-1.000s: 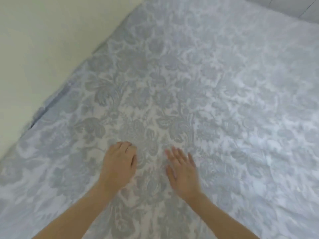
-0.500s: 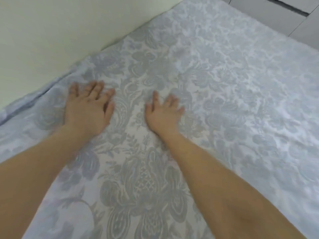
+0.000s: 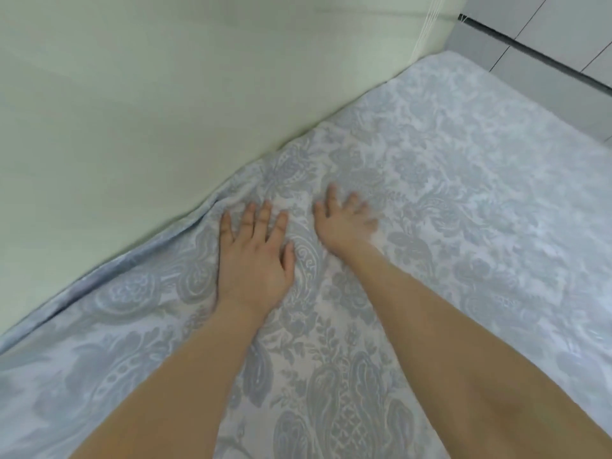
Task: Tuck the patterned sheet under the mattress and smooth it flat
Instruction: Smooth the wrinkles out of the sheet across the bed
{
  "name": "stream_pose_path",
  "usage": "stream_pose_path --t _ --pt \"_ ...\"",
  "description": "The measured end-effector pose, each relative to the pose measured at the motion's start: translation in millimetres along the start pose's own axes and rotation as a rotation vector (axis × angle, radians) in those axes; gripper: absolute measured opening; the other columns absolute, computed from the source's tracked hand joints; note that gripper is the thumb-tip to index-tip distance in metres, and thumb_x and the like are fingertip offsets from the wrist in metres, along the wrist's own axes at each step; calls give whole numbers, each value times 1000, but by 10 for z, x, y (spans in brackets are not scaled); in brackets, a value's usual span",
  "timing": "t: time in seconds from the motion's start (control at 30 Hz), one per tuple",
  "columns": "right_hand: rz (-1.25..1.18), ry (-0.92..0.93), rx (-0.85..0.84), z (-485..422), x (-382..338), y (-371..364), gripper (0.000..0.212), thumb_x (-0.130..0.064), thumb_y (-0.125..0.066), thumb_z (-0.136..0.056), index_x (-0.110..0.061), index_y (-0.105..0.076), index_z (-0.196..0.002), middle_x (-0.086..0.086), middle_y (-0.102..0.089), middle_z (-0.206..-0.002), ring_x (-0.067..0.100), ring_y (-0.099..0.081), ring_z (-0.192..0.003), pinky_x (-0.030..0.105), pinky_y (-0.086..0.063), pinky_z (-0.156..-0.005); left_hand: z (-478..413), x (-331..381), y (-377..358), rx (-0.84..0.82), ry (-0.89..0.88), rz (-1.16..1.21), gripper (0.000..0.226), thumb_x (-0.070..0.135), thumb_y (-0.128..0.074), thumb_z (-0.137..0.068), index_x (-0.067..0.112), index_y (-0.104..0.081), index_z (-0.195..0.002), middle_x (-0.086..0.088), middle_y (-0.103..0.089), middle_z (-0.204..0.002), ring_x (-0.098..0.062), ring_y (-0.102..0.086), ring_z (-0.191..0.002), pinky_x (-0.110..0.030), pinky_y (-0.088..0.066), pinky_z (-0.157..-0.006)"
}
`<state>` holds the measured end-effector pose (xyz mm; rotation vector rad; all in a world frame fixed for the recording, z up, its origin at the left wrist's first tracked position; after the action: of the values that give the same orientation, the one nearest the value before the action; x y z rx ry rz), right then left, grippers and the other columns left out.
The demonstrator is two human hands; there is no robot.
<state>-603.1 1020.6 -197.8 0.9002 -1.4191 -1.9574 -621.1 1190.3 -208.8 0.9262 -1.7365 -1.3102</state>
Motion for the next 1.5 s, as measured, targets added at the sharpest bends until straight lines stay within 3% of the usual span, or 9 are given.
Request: stream_pose_path --t 0.2,0.47,0.67,0.8,0.87,1.0,1.2,1.3,1.5 --pt "-209 450 -64 300 -402 201 48 -45 -22 -101 -39 -15 -149 -1 -13 -159 24 -8 -146 52 -6 -117 152 -263 283 -106 -11 118 59 39 -20 -98 8 -19 -149 -9 -20 -157 -20 -15 -145 -33 -4 -119" --pt "27 -418 152 1807 1093 -164 62 -50 -20 -97 -21 -14 -151 23 -17 -153 40 -17 -141 58 -14 -111 1681 -1454 866 -77 41 52 52 30 -25 -97 3 -47 -136 -15 -51 -138 -27 -54 -123 -35 -37 -103" --pt "-18 521 71 3587 -927 -961 59 -46 -22 -95 -26 -15 -151 22 -4 -156 41 6 -144 60 2 -114 2253 -1842 1211 -185 361 104 40 29 -30 -101 8 -59 -118 -21 -68 -102 -40 -64 -88 -41 -48 -72" --pt "-94 1042 -62 4270 -937 -824 47 -38 -34 -96 -29 -38 -143 12 -24 -155 35 -11 -145 62 -12 -112 2407 -1994 1309 -259 434 67 42 30 -27 -101 6 -58 -115 -25 -67 -92 -42 -62 -87 -42 -46 -72" --pt "-128 911 -41 4043 -569 -624 49 -38 -29 -97 -26 -36 -144 4 -32 -152 22 -21 -144 56 -15 -114 2411 -2043 1384 -323 395 138 44 33 -25 -101 6 -55 -120 -24 -66 -102 -41 -61 -94 -42 -46 -78" --pt "-63 -2 6 3753 233 -562 69 -55 -5 -89 -21 -4 -148 14 -15 -157 27 -7 -146 52 -3 -116 2394 -1964 1627 -197 271 105 30 22 -35 -98 3 -57 -96 -19 -60 -84 -38 -57 -78 -38 -39 -62" --pt "-26 880 -232 4938 -542 -741 53 -31 -36 -93 -12 -41 -141 12 -38 -148 36 -31 -138 44 -29 -112 2068 -1572 1571 -175 74 216 25 7 -42 -93 -3 -60 -108 -22 -62 -102 -39 -55 -96 -44 -45 -80" --pt "-273 613 -106 4139 -488 -300 40 -28 -38 -92 -17 -63 -120 -3 -70 -109 14 -66 -94 25 -53 -81 1759 -1369 1464 -184 4 253 33 4 -45 -91 -1 -55 -122 -20 -58 -119 -37 -51 -112 -44 -43 -94" --pt "-116 286 97 1926 -373 271 41 -21 -37 -101 -7 -42 -139 9 -47 -142 25 -42 -131 31 -28 -106 1048 -1078 1006 -145 -120 186 48 18 -34 -100 2 -30 -145 -14 -31 -151 -27 -25 -141 -34 -16 -116"
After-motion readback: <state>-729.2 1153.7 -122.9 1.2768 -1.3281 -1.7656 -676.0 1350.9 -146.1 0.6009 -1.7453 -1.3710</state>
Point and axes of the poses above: each hand's wrist, its own z-axis away from the middle knuckle, its own y-axis out of the back of the hand, x = y × z, the point moved 1 cm from there along -z, towards the middle knuckle
